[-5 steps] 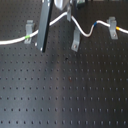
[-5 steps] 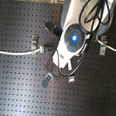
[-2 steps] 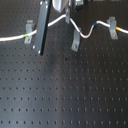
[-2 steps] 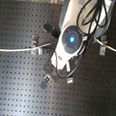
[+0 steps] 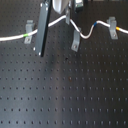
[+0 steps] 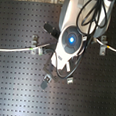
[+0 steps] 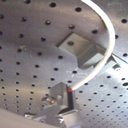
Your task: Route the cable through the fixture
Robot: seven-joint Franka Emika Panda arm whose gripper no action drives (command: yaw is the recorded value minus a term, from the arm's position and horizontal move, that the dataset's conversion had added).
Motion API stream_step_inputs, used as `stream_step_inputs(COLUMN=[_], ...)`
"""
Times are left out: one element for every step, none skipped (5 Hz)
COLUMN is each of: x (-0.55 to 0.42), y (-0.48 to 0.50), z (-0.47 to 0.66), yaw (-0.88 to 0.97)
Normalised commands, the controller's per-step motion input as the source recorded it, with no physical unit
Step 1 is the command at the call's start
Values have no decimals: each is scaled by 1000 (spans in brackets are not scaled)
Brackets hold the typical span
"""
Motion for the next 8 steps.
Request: stream_step_inputs(x=[-8, -43, -21, -11, 1, -19, 9, 2], y=[-12, 44, 15, 11, 1, -99, -77, -35], z=[97, -22, 30, 99, 60, 109, 1, 2], yaw=[46, 251, 294, 377, 320, 0, -109, -34])
